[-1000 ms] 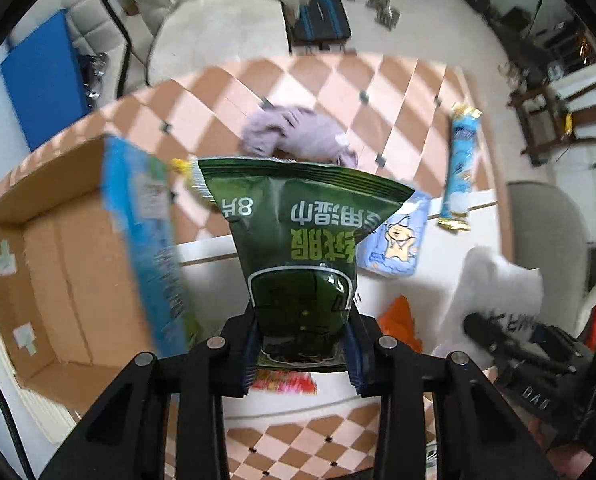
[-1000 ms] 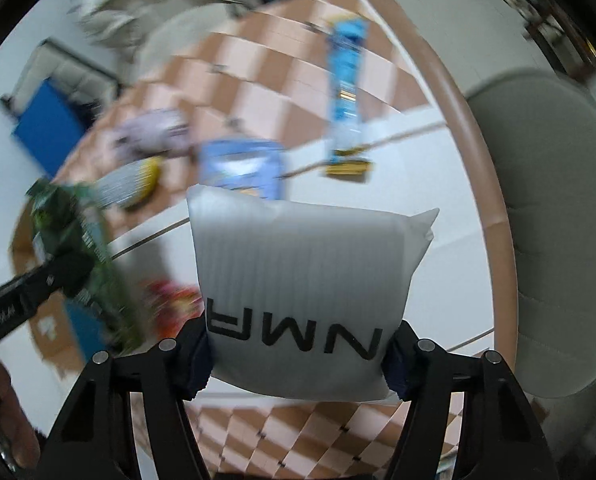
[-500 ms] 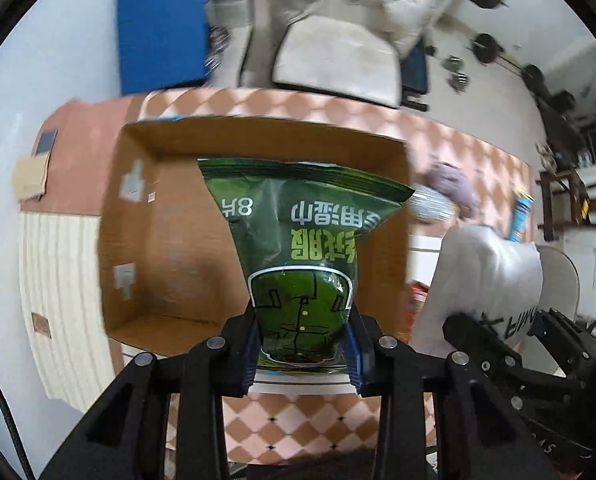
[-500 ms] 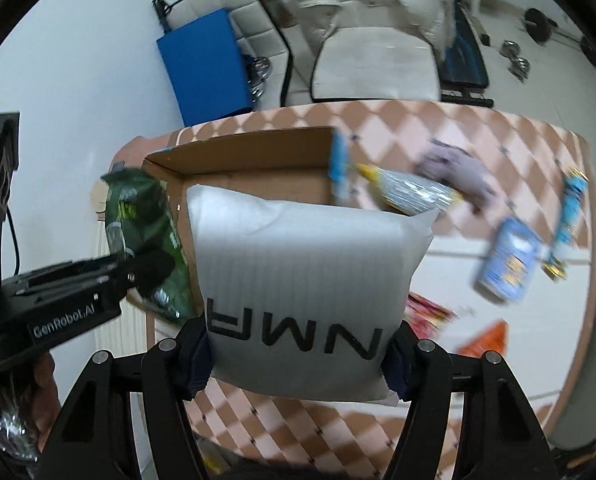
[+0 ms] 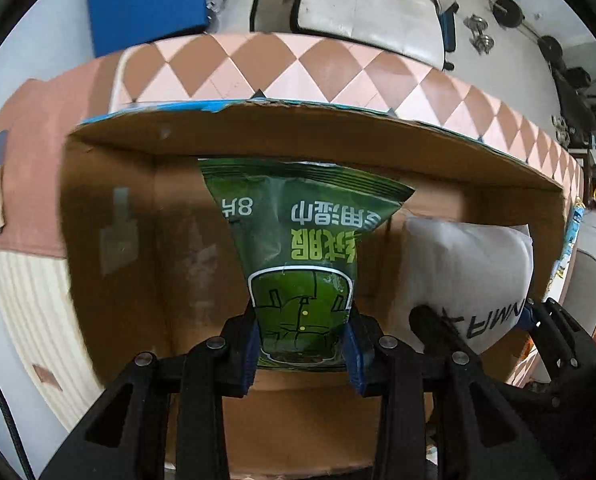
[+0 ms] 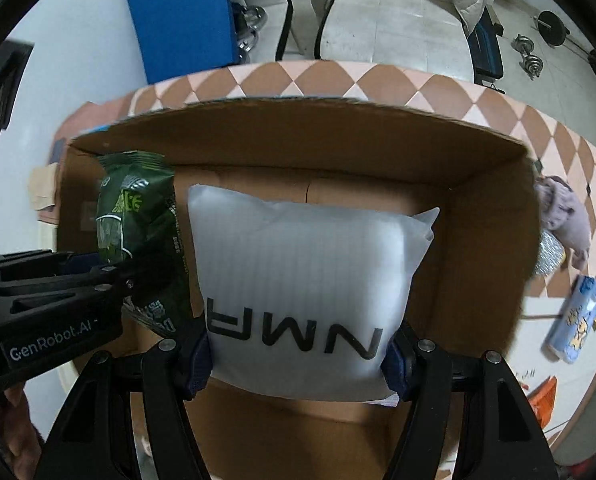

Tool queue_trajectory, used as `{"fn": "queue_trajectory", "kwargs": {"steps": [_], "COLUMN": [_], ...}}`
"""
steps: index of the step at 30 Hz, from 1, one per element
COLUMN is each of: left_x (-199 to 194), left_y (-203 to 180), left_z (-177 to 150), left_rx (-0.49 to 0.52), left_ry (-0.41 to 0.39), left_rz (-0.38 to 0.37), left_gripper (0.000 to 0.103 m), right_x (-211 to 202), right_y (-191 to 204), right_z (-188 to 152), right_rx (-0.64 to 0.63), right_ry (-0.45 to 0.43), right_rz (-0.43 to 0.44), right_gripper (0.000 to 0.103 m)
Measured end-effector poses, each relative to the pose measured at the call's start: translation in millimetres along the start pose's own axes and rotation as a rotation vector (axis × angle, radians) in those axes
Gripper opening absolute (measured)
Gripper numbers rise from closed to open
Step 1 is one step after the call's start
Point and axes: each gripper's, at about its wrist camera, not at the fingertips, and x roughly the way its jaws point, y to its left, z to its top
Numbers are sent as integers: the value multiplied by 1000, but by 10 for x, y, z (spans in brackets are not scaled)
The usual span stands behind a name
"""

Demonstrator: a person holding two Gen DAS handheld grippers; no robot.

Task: Organize soft objects
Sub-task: 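Carry both items into the cardboard box and open both tools, then lift both tools out of the box toward the remaining items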

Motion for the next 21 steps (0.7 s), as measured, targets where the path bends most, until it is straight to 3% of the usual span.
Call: {"fn": "queue_trajectory", "kwargs": {"steps": [7,10,11,12,14,16,18,21], "left_x": [182,194,175,149,73,-22,-115,-273], "left_y": [41,81,90,108,148,178,222,265], "left_z": [75,52,33,16,-18,-96,-204,-418], "left_rx": [18,11,7,5,2,-1,-4,5], "left_ry": [31,45,37,28,-2,-33,-57,-116], "left_rz": [-11,-26,-30,-30,-14,-5,7,57], "left_gripper": [34,35,40,56,75,82,95,97], "right_x": [196,217,219,214,176,145,81,-35], "right_y": [17,32,21,10,14,16,36,94], "right_z": [152,175,174,160,108,65,-8,-179], "right_rx": [4,0,1,4,14,19,13,8], "right_ry": [10,11,16,19,20,17,7,-6], "right_rz": [-25,-30,-43,-47,-23,-26,-46,-73], "right_gripper": [71,78,85,96,103,103,103,103]}}
